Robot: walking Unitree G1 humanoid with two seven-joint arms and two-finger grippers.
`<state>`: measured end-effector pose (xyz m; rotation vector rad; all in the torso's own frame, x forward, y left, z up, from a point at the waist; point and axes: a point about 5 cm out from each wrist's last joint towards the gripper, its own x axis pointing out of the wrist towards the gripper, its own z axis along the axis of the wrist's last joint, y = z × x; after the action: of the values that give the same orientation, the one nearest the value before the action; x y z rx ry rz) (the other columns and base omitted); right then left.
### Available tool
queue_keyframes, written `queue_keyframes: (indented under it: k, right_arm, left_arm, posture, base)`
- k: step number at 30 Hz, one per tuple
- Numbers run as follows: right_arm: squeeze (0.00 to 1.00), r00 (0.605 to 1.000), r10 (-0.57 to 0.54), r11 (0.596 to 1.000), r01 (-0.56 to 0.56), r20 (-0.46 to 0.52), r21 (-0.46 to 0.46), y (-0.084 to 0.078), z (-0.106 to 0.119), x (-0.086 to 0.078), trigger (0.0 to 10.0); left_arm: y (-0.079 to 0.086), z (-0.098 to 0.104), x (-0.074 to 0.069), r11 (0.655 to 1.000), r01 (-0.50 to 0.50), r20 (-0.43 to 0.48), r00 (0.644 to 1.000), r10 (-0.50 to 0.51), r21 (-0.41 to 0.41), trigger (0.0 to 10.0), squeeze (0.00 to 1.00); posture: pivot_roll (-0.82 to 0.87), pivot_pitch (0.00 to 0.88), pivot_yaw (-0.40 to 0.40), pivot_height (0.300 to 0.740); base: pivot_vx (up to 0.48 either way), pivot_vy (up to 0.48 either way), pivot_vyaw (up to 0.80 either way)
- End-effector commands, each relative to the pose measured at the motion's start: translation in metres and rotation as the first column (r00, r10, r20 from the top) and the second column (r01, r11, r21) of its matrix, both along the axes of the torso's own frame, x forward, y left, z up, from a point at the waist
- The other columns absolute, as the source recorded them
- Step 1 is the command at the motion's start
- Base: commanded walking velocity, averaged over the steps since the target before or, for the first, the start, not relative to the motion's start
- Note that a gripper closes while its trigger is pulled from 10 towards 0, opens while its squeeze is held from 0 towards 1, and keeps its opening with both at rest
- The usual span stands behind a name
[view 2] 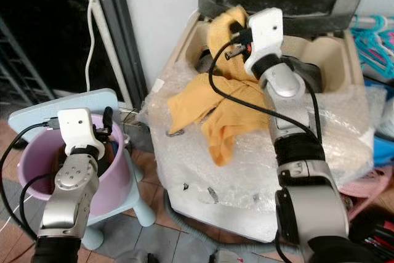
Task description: Clothes washing
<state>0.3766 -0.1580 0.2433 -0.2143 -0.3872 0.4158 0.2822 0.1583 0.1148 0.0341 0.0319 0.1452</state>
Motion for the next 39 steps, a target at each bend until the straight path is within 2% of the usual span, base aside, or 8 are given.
queue_keyframes:
  k: [1, 14, 22, 29, 33, 34, 37, 39]
  right_arm:
    - [1.0, 0.995, 0.085, 0.996, -0.086, -0.049, -0.009, 0.005, -0.009, -0.007, 10.0]
    - [1.0, 0.819, 0.205, 0.861, -0.412, -0.536, -0.299, -0.03, -0.088, -0.048, 10.0]
    - [1.0, 0.819, -0.484, 0.875, 0.464, -0.308, -0.14, -0.102, -0.049, -0.006, 10.0]
    - [0.93, 0.884, -0.46, 0.888, 0.46, -0.088, -0.018, -0.089, -0.021, -0.017, 10.0]
    - [0.6, 0.974, -0.118, 0.993, 0.113, -0.195, -0.04, -0.054, -0.043, -0.034, 10.0]
    - [0.11, 0.969, -0.006, 0.997, -0.012, -0.248, -0.071, -0.047, -0.052, -0.043, 10.0]
    - [0.0, 0.935, 0.124, 0.967, -0.189, -0.332, -0.172, -0.045, -0.067, -0.057, 10.0]
    - [0.0, 0.899, 0.117, 0.933, -0.245, -0.422, -0.265, -0.051, -0.081, -0.058, 7.1]
  left_arm:
    - [0.002, 0.0, 0.001, 1.0, -0.007, -0.004, 1.0, 0.007, 0.019, 10.0, 0.0]
    - [0.001, -0.004, 0.0, 1.0, 0.011, -0.025, 1.0, -0.01, 0.014, 10.0, 0.0]
    - [0.004, -0.004, 0.0, 1.0, -0.001, -0.031, 1.0, 0.002, 0.023, 10.0, 0.0]
    - [0.003, -0.004, 0.0, 0.999, 0.009, -0.035, 0.999, -0.008, 0.031, 10.0, 0.0]
    - [0.004, -0.005, -0.001, 1.0, 0.006, -0.036, 0.999, -0.005, 0.031, 10.0, 0.0]
    - [0.004, -0.005, -0.001, 1.0, 0.01, -0.038, 0.999, -0.009, 0.029, 10.0, 0.0]
    - [0.002, -0.006, 0.0, 0.999, 0.026, -0.043, 0.999, -0.025, 0.027, 10.0, 0.0]
    - [0.001, -0.005, 0.0, 0.999, 0.029, -0.04, 0.999, -0.028, 0.027, 10.0, 0.0]
  posture:
    - [-0.03, 0.0, 0.034, 0.74]
    - [-0.03, 0.0, 0.037, 0.74]
    - [-0.02, 0.0, 0.036, 0.74]
    - [-0.03, 0.0, 0.04, 0.74]
    - [-0.03, 0.0, 0.043, 0.74]
    - [-0.04, 0.0, 0.045, 0.74]
    - [-0.04, 0.0, 0.049, 0.74]
    - [-0.04, 0.0, 0.049, 0.74]
  base:
    - [0.0, 0.0, 0.0]
    - [0.0, 0.0, 0.0]
    - [0.0, 0.0, 0.0]
    - [0.0, 0.0, 0.0]
    - [0.0, 0.0, 0.0]
    - [0.0, 0.0, 0.0]
    - [0.0, 0.0, 0.0]
    - [0.0, 0.0, 0.0]
